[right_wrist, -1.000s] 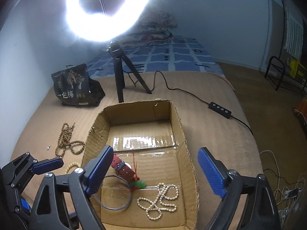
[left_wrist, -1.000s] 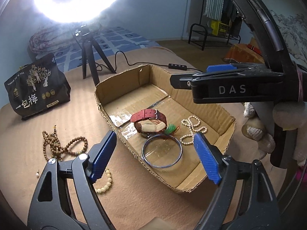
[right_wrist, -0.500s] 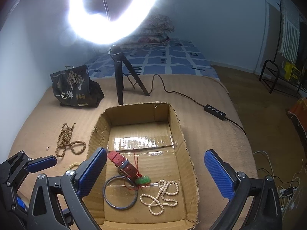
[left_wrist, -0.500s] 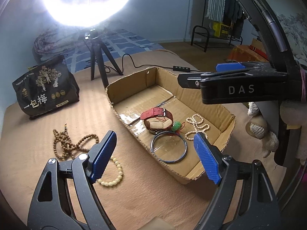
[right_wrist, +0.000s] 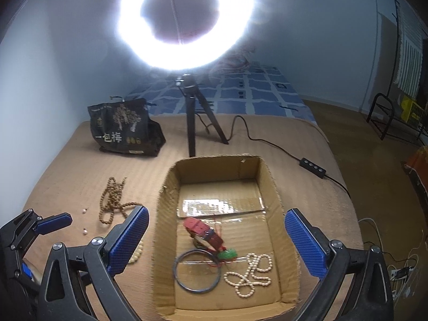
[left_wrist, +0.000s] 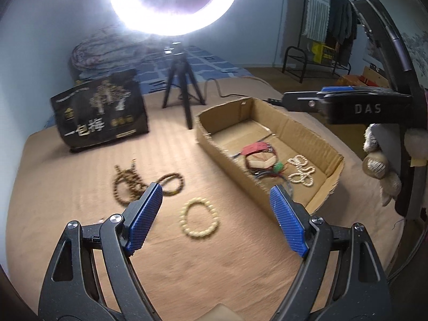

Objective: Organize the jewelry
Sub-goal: 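Withdraw both tools from the box toward the remaining jewelry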

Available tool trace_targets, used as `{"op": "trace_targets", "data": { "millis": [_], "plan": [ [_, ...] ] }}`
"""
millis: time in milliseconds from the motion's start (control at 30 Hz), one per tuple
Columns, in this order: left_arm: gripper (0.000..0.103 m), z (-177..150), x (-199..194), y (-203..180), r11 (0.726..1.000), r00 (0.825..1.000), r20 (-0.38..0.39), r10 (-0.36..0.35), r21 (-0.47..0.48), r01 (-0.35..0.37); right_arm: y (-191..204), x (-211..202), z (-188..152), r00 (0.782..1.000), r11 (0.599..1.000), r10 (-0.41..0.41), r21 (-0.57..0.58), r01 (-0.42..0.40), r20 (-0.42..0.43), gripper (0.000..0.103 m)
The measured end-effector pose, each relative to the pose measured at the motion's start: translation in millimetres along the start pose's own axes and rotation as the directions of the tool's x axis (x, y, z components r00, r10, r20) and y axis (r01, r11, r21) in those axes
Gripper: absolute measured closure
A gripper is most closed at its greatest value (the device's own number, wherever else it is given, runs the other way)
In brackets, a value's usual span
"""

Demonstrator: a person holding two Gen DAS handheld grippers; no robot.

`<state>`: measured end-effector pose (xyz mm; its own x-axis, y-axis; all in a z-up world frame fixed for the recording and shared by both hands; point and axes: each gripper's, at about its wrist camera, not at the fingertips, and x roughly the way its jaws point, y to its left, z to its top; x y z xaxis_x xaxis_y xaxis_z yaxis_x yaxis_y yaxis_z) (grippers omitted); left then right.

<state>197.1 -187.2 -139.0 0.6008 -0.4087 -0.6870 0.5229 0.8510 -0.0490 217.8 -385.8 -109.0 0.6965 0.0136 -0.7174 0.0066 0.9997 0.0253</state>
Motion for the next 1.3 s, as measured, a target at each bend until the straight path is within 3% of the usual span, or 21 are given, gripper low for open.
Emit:
{"op": "trace_targets", "data": {
  "millis": [467, 767, 1200, 1300],
  "plan": [
    [0.018, -37, -26, 92, 0.991, 0.996, -0.002, 0.089, -0.104, -0.088, 60, 7, 10, 0.997, 0.995, 0.083, -0.057, -0.082, 0.003, 0.000],
    [0.019, -66, -21, 127, 0.985, 0.995, -0.041, 0.089, -0.144, -0.094, 97, 33, 15, 0.990, 0.986, 0.142, -0.085, -0.144, -0.024, 0.000],
    [0.054, -83, 14, 131, 0.988, 0.995, -0.099, 0.017, -0.150, -0.031, 154, 100, 16, 0.970, 0.961, 0.210, -0.155, -0.228, -0.125, 0.000],
    [0.055, -85, 23, 132, 0.987, 0.994, -0.109, 0.004, -0.157, -0.021, 161, 116, 14, 0.962, 0.957, 0.225, -0.151, -0.248, -0.154, 0.001]
  ]
}}
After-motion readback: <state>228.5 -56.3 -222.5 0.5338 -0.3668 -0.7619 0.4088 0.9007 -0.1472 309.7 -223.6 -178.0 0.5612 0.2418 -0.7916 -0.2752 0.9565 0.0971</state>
